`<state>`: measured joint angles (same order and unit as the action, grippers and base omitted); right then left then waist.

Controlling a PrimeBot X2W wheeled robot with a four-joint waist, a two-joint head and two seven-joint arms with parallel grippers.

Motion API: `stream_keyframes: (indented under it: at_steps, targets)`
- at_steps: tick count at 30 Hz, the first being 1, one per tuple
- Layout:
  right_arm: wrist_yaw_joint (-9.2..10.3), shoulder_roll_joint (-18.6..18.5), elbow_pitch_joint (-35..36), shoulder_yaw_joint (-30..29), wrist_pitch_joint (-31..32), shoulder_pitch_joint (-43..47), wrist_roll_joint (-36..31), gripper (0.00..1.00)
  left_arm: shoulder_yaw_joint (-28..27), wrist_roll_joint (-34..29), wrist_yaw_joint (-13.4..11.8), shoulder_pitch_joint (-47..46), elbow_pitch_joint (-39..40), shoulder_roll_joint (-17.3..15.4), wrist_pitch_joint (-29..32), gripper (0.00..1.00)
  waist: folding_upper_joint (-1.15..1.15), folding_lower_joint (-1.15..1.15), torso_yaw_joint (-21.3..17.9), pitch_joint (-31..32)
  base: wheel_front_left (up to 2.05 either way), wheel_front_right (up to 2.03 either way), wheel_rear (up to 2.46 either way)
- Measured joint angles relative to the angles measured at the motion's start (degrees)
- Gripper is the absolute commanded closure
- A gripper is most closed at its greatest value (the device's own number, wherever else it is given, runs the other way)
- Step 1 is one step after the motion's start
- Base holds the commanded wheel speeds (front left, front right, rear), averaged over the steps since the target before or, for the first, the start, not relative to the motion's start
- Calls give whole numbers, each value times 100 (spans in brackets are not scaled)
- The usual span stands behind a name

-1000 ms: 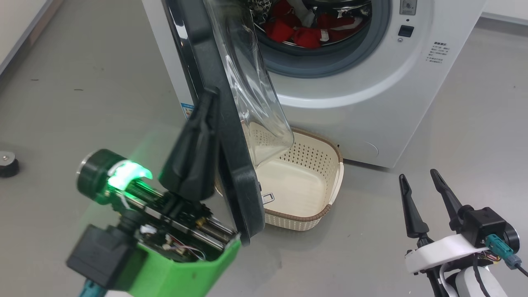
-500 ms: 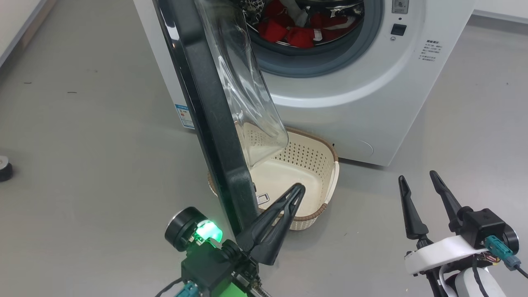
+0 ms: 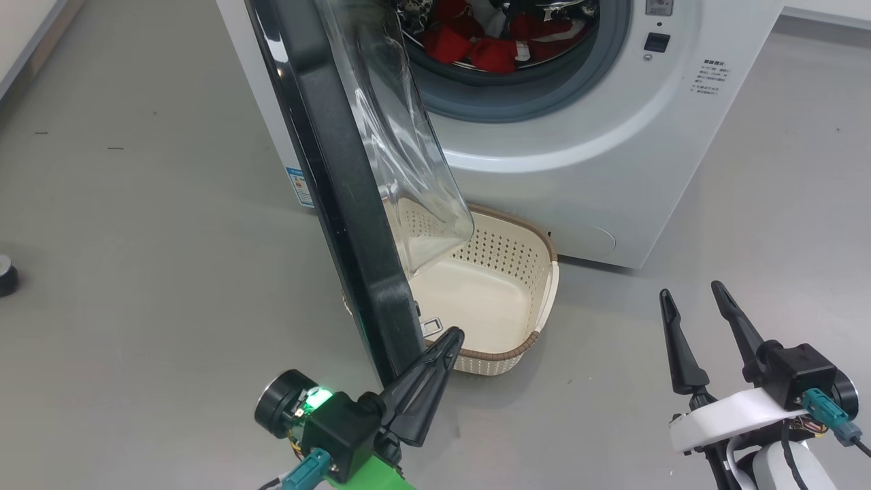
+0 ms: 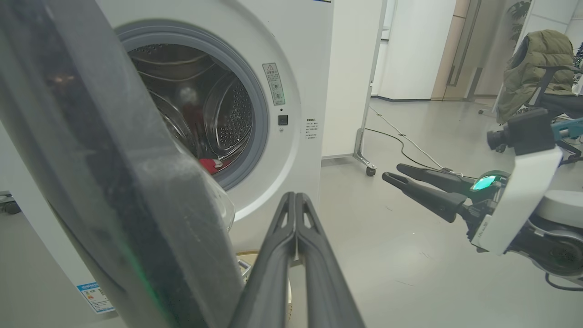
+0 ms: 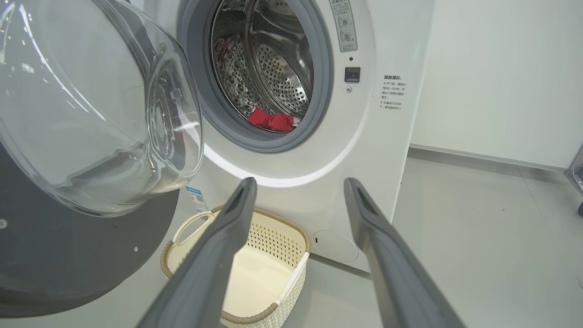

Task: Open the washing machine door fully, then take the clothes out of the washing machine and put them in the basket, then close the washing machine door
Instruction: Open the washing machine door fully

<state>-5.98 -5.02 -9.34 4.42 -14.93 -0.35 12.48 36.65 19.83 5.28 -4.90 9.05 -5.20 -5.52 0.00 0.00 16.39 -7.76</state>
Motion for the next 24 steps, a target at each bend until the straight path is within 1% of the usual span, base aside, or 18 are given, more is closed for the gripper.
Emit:
stream_keyframes:
  at_steps: [13, 15, 23, 24]
  targets:
    - [-18, 52, 0, -52, 0, -1, -21, 0, -240, -1, -197, 19, -349, 7, 42, 100, 0, 0, -13, -61, 0, 0, 0]
    - [-44, 53, -1, -66, 0, -1, -54, 0, -261, -1, -197, 19, -387, 8, 42, 100, 0, 0, -15, -68, 0, 0, 0]
    - [-45, 70, -4, -103, 0, -1, -58, 0, -296, -18, -255, 18, -498, 18, 33, 100, 0, 0, -1, -81, 0, 0, 0]
    - [-47, 75, -7, -112, 0, -1, -59, 0, -310, -18, -304, 17, -513, 26, 4, 100, 0, 0, 10, -83, 0, 0, 0]
